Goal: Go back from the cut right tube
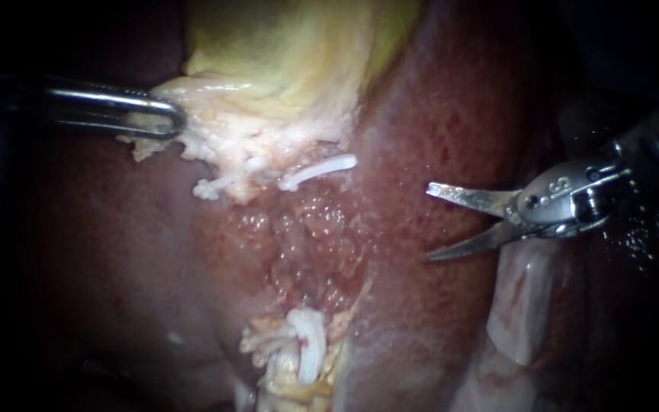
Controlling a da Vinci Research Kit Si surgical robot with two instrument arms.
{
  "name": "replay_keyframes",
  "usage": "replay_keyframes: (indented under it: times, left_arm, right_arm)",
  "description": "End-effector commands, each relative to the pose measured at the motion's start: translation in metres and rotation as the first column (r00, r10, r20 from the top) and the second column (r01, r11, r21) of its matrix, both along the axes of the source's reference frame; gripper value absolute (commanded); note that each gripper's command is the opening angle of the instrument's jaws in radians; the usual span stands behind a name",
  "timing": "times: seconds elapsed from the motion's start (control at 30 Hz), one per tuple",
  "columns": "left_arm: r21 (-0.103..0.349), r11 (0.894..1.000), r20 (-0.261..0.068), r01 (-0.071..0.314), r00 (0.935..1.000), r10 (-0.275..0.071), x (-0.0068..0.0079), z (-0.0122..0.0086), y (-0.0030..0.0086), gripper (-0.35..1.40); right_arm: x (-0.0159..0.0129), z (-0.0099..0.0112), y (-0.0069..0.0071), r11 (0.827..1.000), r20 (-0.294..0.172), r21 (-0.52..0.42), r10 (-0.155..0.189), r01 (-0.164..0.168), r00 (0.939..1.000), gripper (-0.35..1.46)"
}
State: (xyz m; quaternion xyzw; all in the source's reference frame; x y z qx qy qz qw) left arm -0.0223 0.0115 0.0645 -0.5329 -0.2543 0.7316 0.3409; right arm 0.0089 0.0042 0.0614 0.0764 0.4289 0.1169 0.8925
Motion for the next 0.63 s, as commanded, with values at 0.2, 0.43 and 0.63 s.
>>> replay_keyframes:
  times: [0.2,0.43,0.63]
  left_arm:
    - [-0.014,1.0,-0.007,-0.008,0.9999,0.008,-0.0021,0.003,-0.001,-0.35]
    - [-0.017,1.0,-0.001,-0.018,0.9998,0.018,-0.0031,0.0043,-0.0014,-0.35]
    - [-0.016,1.0,0.003,-0.024,0.9997,0.024,-0.003,0.0042,-0.0014,-0.35]
  right_arm:
    - [0.0,0.0,-0.0002,1.0,-0.009,0.006,-0.008,0.008,0.9999,1.43]
    - [0.0001,-0.0003,-0.0005,1.0,-0.015,0.008,-0.013,0.013,0.9998,1.43]
    - [0.0001,-0.0003,-0.0005,1.0,-0.019,0.011,-0.017,0.017,0.9997,1.43]
